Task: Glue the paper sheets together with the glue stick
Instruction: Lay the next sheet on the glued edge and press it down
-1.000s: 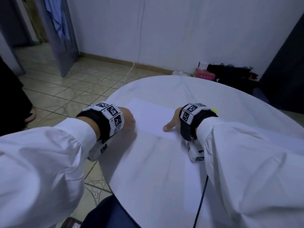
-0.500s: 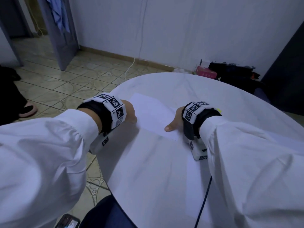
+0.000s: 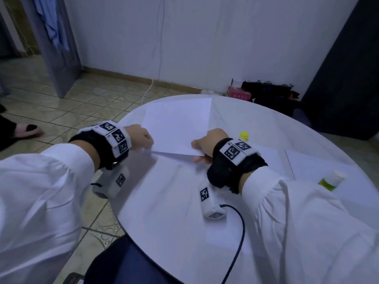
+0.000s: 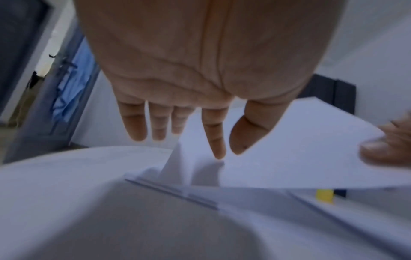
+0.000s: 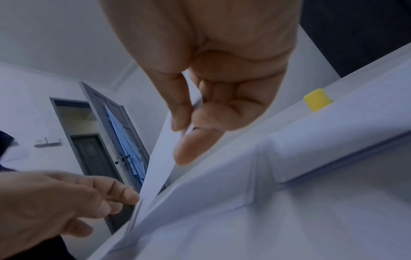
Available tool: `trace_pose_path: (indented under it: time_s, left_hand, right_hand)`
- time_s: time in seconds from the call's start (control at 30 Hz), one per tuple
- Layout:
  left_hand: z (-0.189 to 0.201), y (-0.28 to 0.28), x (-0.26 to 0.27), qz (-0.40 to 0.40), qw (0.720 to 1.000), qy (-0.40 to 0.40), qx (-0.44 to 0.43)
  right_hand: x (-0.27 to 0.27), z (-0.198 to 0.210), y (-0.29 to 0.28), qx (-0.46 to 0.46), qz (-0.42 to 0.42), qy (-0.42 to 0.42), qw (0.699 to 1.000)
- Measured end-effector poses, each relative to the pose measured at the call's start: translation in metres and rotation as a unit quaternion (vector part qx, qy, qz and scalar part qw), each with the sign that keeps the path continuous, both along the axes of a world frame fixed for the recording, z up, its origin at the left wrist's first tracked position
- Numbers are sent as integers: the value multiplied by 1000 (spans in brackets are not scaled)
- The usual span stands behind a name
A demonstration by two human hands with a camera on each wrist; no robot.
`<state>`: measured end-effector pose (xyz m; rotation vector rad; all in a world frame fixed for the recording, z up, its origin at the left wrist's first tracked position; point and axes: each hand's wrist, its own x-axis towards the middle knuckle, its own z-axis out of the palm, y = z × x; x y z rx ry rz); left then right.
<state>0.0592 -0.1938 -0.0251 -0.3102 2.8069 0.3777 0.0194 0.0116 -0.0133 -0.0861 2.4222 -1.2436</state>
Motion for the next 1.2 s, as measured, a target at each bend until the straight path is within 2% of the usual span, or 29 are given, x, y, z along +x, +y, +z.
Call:
trace_pose_path:
  time_s: [0.1, 0.2, 0.27, 0.3, 0.5, 0.73, 0.87, 1.2]
  left_hand:
    - [4, 0, 6, 46, 989, 75, 118]
    - [10, 14, 18, 95, 935, 106, 323]
    - [14, 27, 29, 82, 901, 94, 415]
    - [16, 35, 33, 70, 894, 78, 435]
    - [13, 98, 55, -14, 927, 28, 374]
    - [-1, 147, 73, -109, 967, -36, 229]
    - [-11, 157, 76, -125, 971, -69, 193]
    - [-26, 162, 77, -152, 971, -78, 167]
  right_hand:
    - [17, 9, 31, -57, -35, -10, 998]
    - [32, 15, 75, -81, -44, 3, 996]
    - [41, 16, 105, -85, -59, 6, 995]
    - [47, 17, 119, -86, -67, 4, 994]
    - [80, 7, 199, -58, -99, -22, 993]
    - [101, -5, 240, 151, -25, -10, 988]
    - [104, -9, 242, 200, -2, -16, 980]
    - [97, -18, 234, 291, 35, -14, 956]
